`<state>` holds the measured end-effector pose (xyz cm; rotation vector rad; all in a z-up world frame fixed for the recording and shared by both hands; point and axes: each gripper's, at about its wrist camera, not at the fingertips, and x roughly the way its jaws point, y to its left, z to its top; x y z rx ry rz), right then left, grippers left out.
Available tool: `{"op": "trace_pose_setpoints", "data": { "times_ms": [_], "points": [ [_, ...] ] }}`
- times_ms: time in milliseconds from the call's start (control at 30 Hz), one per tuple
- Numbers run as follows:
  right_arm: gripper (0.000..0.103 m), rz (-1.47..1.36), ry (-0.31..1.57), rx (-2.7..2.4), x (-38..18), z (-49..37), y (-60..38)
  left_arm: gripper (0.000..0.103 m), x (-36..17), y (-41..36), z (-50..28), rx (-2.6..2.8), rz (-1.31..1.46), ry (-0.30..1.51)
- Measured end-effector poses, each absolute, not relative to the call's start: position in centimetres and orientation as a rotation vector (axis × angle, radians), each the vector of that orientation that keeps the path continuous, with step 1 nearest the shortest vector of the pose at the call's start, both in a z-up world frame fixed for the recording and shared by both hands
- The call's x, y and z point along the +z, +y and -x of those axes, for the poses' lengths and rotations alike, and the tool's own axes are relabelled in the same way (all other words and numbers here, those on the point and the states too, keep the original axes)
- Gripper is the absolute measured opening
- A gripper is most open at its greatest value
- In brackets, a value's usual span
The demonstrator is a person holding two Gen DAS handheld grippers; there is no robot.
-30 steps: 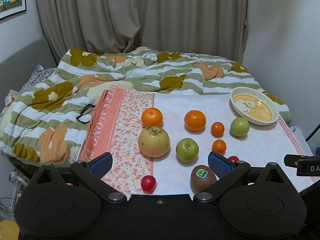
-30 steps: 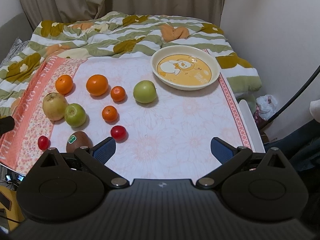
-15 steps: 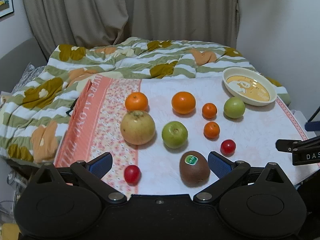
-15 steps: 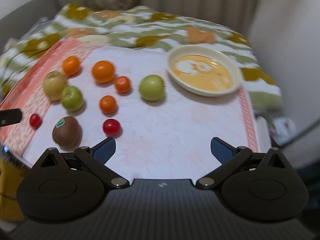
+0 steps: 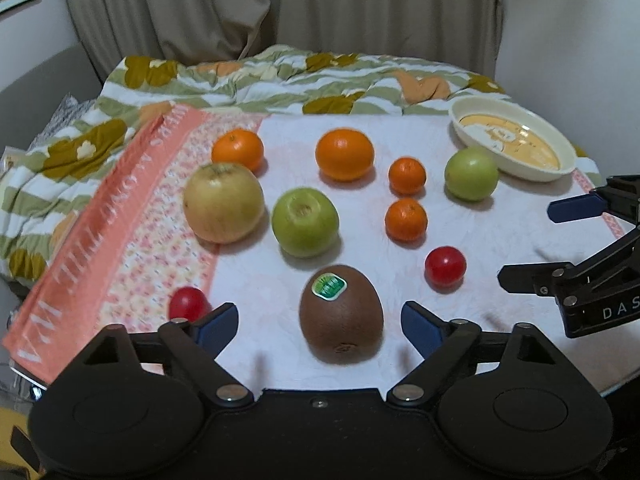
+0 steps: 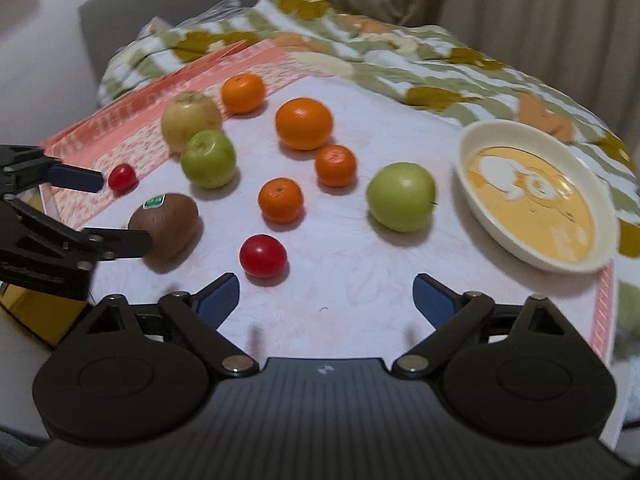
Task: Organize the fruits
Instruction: 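Grasp the kiwi with the left tool while the right tool grasps a red cherry tomato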
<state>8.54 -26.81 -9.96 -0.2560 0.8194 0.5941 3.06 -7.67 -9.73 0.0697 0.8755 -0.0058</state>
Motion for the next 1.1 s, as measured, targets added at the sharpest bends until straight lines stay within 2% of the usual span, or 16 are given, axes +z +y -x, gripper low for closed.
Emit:
{"op": "trace_pose_setpoints", "data": {
  "times_ms": [167,233,333,400,600,867,933,967,1100],
  "points": [
    [0.101,0.288,0.838,0.681,-11.2,-9.5,-26.3,0.084,-11.3,-7.9,-4.1,0.014,-0.029,0.904],
    [0.099,0.307,0.834,0.709,-11.4,-9.6,-26.0,0.075,-11.6,-8.1,-4.5,0.012,-0.022,0.912],
    [0.091,0.317,0.846,0.739,-11.8,-9.8,-25.6,0.058,-12.0,-8.0,-5.0,-0.008,-0.001,0.932],
    [0.083,0.325,0.854,0.756,-12.1,-10.1,-25.3,0.058,-12.1,-8.0,-5.0,-0.012,0.016,0.93],
    [0.074,0.339,0.856,0.794,-12.5,-10.5,-24.5,0.058,-11.9,-7.8,-4.8,0.004,0.012,0.93],
    [0.068,0.344,0.841,0.822,-12.8,-10.9,-23.1,0.058,-11.9,-6.9,-4.2,0.038,0.011,0.926],
    [0.059,0.349,0.837,0.826,-12.8,-10.8,-22.9,0.058,-11.8,-6.9,-4.1,0.044,0.015,0.924],
    [0.048,0.357,0.831,0.83,-12.8,-10.8,-22.8,0.058,-11.8,-6.9,-4.1,0.047,0.017,0.923],
    [0.048,0.355,0.833,0.843,-12.5,-10.7,-22.8,0.057,-11.5,-6.9,-3.8,0.056,0.022,0.912]
  ]
}}
